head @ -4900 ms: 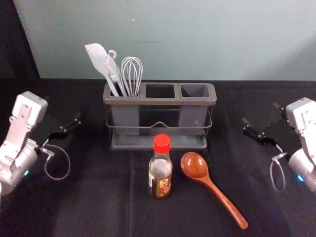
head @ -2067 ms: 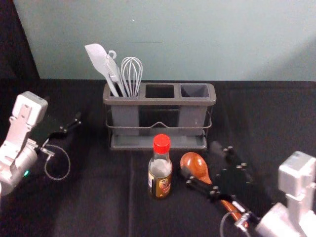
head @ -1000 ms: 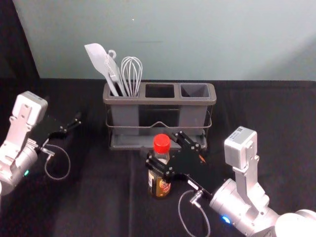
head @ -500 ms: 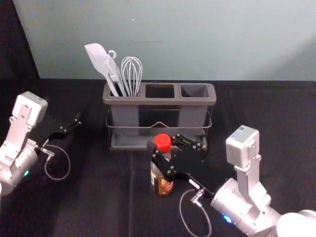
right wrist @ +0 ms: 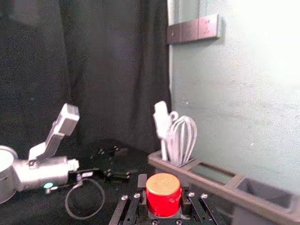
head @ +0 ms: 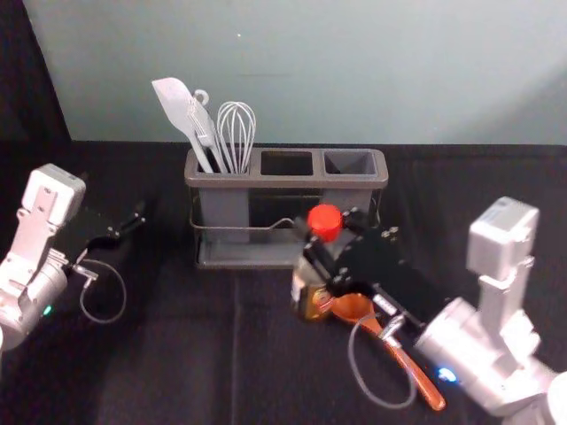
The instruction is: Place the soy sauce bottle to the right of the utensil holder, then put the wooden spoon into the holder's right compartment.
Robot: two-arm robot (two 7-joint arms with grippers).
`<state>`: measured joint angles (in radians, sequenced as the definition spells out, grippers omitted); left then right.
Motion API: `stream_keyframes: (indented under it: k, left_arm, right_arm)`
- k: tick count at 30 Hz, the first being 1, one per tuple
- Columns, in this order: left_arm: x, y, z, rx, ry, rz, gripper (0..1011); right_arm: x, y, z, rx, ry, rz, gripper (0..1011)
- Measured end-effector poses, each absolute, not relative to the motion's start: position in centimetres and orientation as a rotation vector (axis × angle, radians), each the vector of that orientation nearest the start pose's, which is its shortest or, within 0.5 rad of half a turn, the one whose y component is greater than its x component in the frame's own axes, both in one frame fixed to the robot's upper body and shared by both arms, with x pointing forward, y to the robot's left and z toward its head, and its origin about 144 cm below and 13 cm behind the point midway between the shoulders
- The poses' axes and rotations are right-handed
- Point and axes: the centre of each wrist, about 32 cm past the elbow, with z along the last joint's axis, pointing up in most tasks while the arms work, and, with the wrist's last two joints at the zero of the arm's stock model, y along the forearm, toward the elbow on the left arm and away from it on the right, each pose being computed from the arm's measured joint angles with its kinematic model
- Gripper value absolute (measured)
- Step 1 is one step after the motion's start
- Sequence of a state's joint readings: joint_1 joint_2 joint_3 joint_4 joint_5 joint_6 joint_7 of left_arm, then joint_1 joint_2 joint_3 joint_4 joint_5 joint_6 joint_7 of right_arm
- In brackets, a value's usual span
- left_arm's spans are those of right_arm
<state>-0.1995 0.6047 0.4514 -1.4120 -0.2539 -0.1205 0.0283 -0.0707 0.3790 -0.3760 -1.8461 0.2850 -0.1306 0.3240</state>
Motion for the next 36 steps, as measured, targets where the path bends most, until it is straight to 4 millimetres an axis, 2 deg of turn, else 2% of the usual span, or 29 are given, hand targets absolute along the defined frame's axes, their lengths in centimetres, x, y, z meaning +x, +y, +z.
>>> stream_keyframes:
  k: [7,17,27,36]
  left_arm:
    - [48.9,31.0,114.0,0.304,-0.285,1.248,1000]
    - [48.9,31.0,114.0,0.304,-0.285,1.248,1000]
    - [48.9,31.0,114.0,0.304,-0.285,1.248,1000]
    - [48.9,31.0,114.0,0.304,-0.285,1.248,1000]
  right_arm:
    - [41.2,-22.8,119.8,0.108,-0.164,-0.843,386]
    - [42.4,-26.8,119.9,0.083,-0.143,-0.938,386]
    - [44.0,-28.8,118.5,0.08,-0.12,-1.036,386]
    - [46.1,-28.7,117.8,0.102,-0.107,-1.066,386]
